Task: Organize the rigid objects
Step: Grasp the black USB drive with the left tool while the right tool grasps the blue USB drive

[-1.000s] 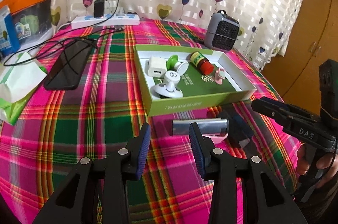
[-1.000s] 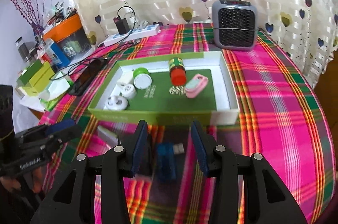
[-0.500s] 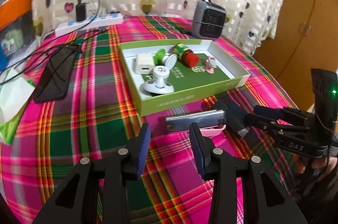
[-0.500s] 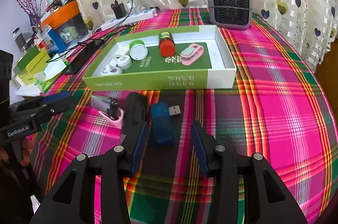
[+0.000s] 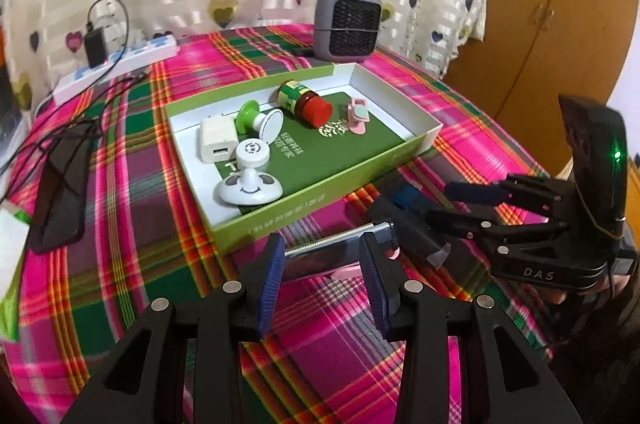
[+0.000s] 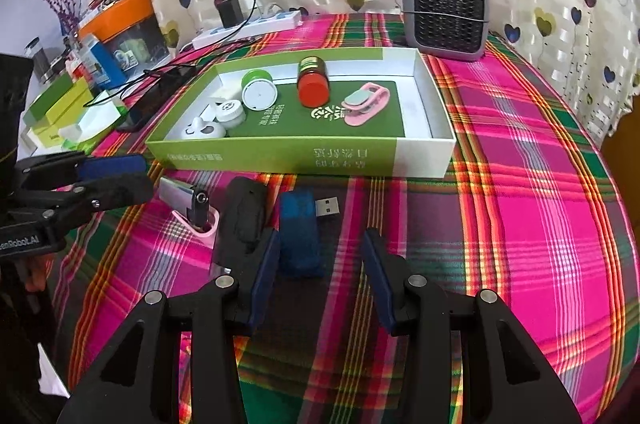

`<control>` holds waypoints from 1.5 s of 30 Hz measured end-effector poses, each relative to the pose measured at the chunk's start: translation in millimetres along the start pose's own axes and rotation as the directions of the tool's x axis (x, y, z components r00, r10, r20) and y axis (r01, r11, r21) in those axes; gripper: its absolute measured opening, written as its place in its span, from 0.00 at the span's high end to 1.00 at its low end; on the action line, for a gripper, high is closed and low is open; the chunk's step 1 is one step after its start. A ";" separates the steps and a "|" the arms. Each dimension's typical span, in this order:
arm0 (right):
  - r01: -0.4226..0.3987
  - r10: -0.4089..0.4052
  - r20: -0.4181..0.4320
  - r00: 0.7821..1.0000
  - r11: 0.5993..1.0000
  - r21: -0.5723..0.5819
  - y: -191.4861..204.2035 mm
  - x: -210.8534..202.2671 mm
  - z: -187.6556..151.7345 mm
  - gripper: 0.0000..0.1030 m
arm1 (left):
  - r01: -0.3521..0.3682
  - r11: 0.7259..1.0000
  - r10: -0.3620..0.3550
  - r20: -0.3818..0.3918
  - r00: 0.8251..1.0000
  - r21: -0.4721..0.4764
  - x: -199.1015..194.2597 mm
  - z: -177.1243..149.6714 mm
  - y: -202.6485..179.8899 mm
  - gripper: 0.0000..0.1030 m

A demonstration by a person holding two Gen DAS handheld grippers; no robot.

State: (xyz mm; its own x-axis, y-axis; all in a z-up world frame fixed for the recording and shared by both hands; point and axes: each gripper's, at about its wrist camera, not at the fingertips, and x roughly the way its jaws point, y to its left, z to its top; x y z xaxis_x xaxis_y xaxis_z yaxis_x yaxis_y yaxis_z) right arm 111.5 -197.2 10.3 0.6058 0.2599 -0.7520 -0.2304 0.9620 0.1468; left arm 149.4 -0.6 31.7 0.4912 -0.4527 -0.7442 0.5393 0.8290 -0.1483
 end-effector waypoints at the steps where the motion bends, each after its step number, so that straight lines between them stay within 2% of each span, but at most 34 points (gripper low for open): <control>1: 0.000 0.000 -0.001 1.000 1.000 -0.009 0.7 0.3 0.7 0.57 | 0.002 1.000 -0.002 -0.001 1.000 0.006 1.3 1.1 -0.9 0.64; 6: -0.013 0.011 -0.035 0.999 0.998 -0.060 5.4 8.7 0.3 0.57 | 0.066 0.998 -0.066 -0.043 0.997 0.003 8.7 7.5 0.1 0.64; 10: 0.003 -0.007 -0.047 0.999 0.996 -0.094 8.6 12.4 1.0 0.57 | 0.051 0.998 -0.049 -0.065 0.997 0.027 12.6 9.8 0.1 0.64; 14: 0.006 -0.011 -0.046 0.999 0.995 -0.102 9.3 12.8 1.1 0.57 | 0.079 0.996 -0.074 -0.100 0.992 0.045 19.1 8.3 -3.7 0.63; 21: 0.003 -0.008 -0.048 0.999 0.996 -0.087 6.4 13.6 3.3 0.57 | 0.066 0.997 -0.060 -0.105 0.993 0.049 23.7 6.5 -8.4 0.63; 25: 0.013 -0.017 -0.045 0.999 0.995 -0.097 7.5 13.5 2.9 0.57 | 0.033 0.998 -0.028 -0.098 0.995 0.050 23.0 6.0 -6.6 0.63; 30: 0.025 -0.030 -0.045 0.999 0.994 -0.108 9.0 13.5 2.9 0.58 | 0.043 0.999 -0.039 -0.102 0.994 0.029 22.9 3.8 -6.6 0.63; 33: 0.032 -0.036 -0.042 0.998 0.994 -0.101 8.4 13.0 2.9 0.67 | 0.038 0.999 -0.039 -0.101 0.994 -0.009 22.6 2.8 -5.3 0.63; 39: 0.016 -0.019 -0.039 0.999 0.997 -0.076 2.5 12.3 3.9 0.78 | -0.001 0.999 -0.004 -0.087 0.996 -0.053 14.8 -5.0 -11.7 0.63; 45: 0.006 -0.010 -0.040 0.999 0.996 -0.085 1.3 11.0 2.2 0.78 | -0.044 0.989 0.036 -0.059 0.998 -0.142 1.7 -12.2 -18.9 0.63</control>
State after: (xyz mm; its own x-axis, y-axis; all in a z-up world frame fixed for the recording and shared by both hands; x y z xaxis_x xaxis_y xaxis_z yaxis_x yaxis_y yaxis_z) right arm 119.5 -192.8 3.6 0.5773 0.2468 -0.7783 -0.2905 0.9529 0.0868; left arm 131.7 -13.0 25.3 0.4692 -0.4028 -0.7859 0.4146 0.8862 -0.2067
